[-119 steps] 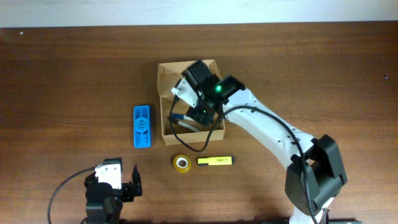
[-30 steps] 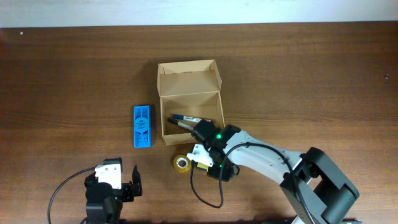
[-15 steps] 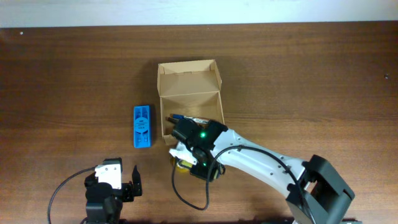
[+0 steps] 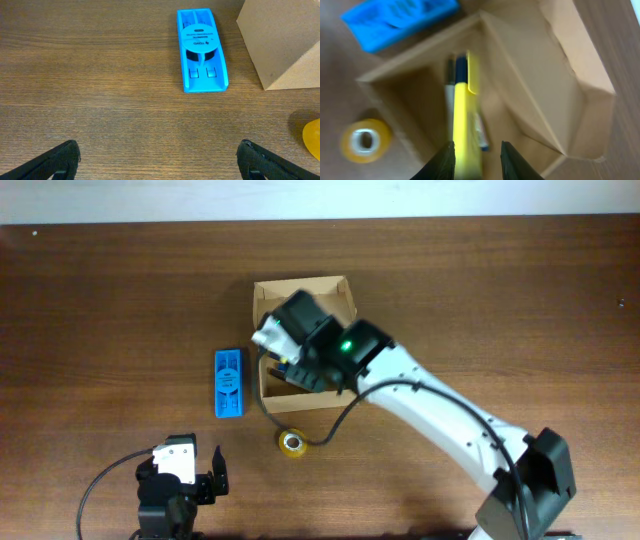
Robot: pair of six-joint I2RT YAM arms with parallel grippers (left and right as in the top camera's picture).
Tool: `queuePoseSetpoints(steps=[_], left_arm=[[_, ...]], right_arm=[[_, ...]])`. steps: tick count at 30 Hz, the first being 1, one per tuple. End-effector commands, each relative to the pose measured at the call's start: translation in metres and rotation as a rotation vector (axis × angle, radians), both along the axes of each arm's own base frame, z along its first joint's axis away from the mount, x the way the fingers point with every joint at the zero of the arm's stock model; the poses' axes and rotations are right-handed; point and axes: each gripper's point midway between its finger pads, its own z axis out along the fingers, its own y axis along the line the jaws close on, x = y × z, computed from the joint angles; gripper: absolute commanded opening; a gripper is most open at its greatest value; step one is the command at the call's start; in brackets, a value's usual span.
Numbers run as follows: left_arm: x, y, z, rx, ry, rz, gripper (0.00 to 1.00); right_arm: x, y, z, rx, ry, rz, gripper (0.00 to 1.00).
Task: Pack container
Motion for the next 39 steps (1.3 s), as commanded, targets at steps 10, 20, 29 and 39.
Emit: queuePoseSetpoints(steps=[10,20,29,39], left_arm=[[0.0,0.003,-0.002,0.017,0.002,0.003,1.0],[0.0,0.003,-0.002,0.017,0.002,0.003,1.0],[0.0,0.003,-0.002,0.017,0.002,0.003,1.0],[0.0,0.003,-0.002,0.017,0.002,0.003,0.99]], right_arm=[[0.024,-0.016,-0.037,-0.041,0.069,0.038,0.57],[-0.023,-0.069,0.074,0.133,0.04,-0.076,0.99],[-0.088,-0.193,0.148,0.329,-0.223,-0.364,0.99],[-0.166,-0.226,0.123,0.504,-0.348,-0.474,0.99]])
